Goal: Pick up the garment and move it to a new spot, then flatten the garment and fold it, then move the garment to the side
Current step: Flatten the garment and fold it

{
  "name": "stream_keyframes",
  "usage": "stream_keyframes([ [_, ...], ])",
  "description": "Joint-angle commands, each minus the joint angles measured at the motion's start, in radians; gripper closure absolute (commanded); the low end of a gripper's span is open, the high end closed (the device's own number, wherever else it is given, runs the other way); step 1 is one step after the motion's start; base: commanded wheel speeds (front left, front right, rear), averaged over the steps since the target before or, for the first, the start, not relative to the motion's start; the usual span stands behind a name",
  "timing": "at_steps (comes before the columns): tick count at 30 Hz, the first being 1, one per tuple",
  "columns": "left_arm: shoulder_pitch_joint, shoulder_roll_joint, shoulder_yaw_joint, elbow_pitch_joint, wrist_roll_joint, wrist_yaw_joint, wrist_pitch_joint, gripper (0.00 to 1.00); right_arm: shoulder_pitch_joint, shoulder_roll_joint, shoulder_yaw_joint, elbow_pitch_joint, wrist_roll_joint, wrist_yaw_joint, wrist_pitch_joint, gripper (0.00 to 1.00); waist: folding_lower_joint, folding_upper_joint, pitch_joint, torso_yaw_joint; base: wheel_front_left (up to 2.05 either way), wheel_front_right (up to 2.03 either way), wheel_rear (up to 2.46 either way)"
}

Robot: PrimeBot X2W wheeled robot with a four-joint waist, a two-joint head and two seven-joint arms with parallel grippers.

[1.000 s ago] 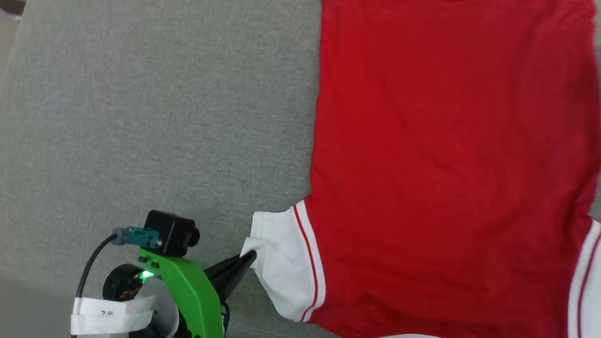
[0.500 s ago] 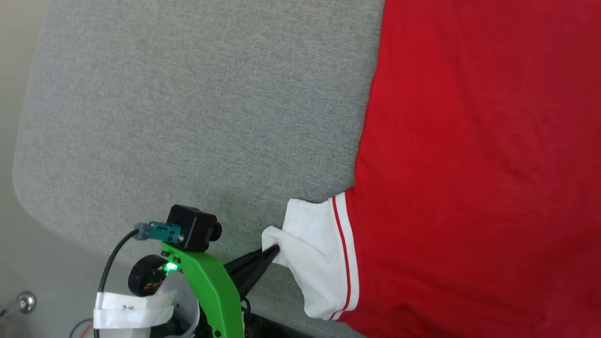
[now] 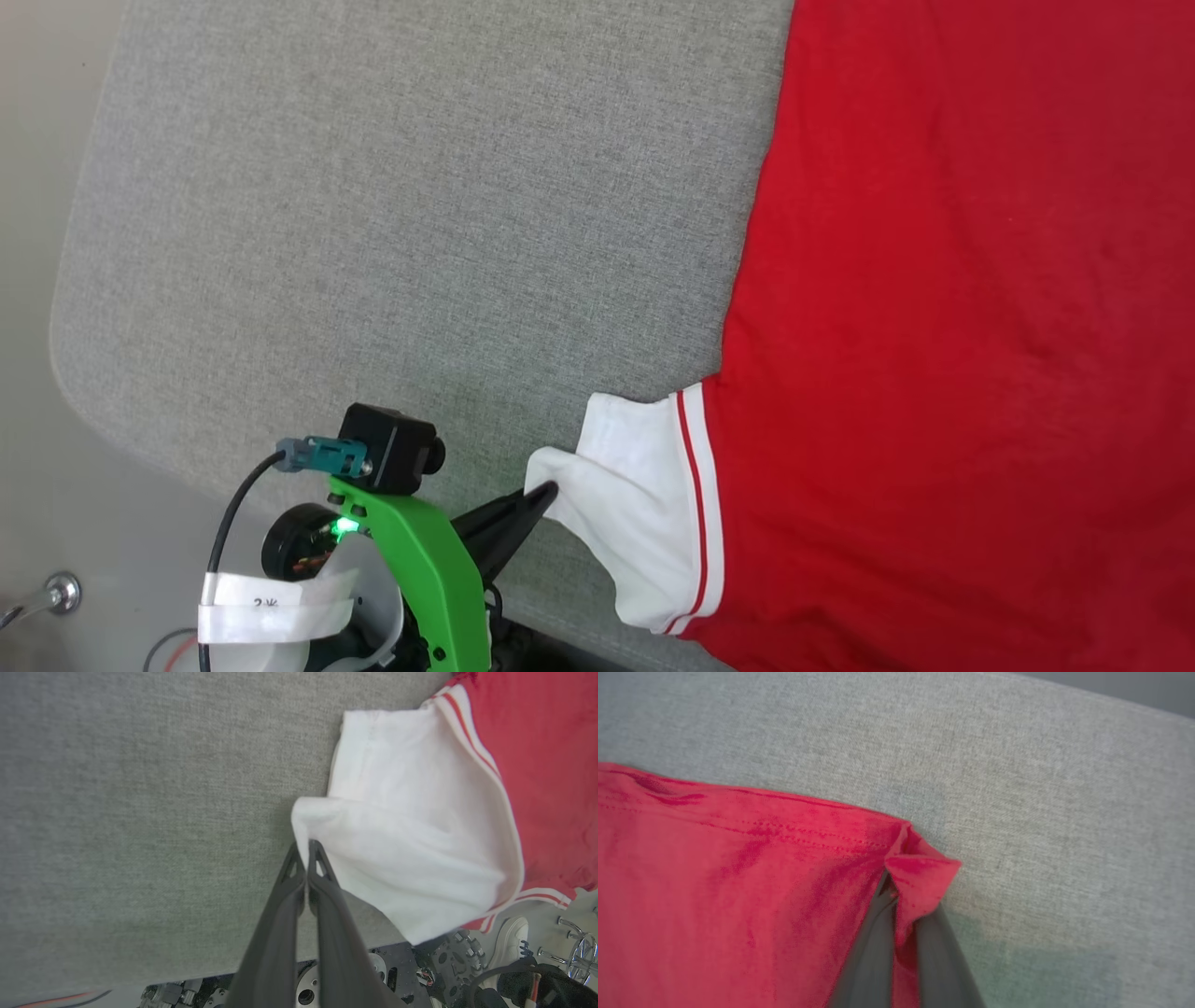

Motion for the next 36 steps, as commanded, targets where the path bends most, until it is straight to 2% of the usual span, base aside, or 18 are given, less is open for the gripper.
stream_keyframes([
  [1, -0.013, 0.0, 0.004, 0.0, 0.006, -0.003, -0.003, 1.0, 0.061, 0.009, 0.008, 0.03, -0.001, -0.001, 0.004, 1.0, -0.0001, 0.0, -0.024, -0.015, 0.0, 0.0, 0.0],
  [10, 0.007, 0.027, 0.016, -0.001, 0.0, 0.018, 0.015, 1.0, 0.184, 0.015, 0.009, 0.046, 0.033, -0.001, -0.071, 1.0, -0.0001, 0.0, -0.142, -0.099, 0.0, 0.0, 0.0],
  [23, 0.083, 0.052, 0.02, 0.013, -0.031, 0.048, 0.03, 1.0, 0.458, 0.036, 0.028, 0.023, 0.161, -0.001, -0.225, 1.0, -0.0001, 0.0, -0.352, -0.237, 0.0, 0.0, 0.0],
  [30, 0.125, 0.067, 0.028, 0.013, -0.037, 0.07, 0.028, 1.0, 0.624, 0.042, 0.008, -0.028, 0.218, -0.001, -0.295, 1.0, -0.0001, 0.0, -0.43, -0.301, 0.0, 0.0, 0.0],
  [36, 0.152, 0.063, 0.029, 0.023, -0.047, 0.084, 0.021, 1.0, 0.773, 0.071, -0.033, -0.098, 0.255, -0.001, -0.335, 1.0, -0.0001, 0.0, -0.485, -0.334, 0.0, 0.0, 0.0],
])
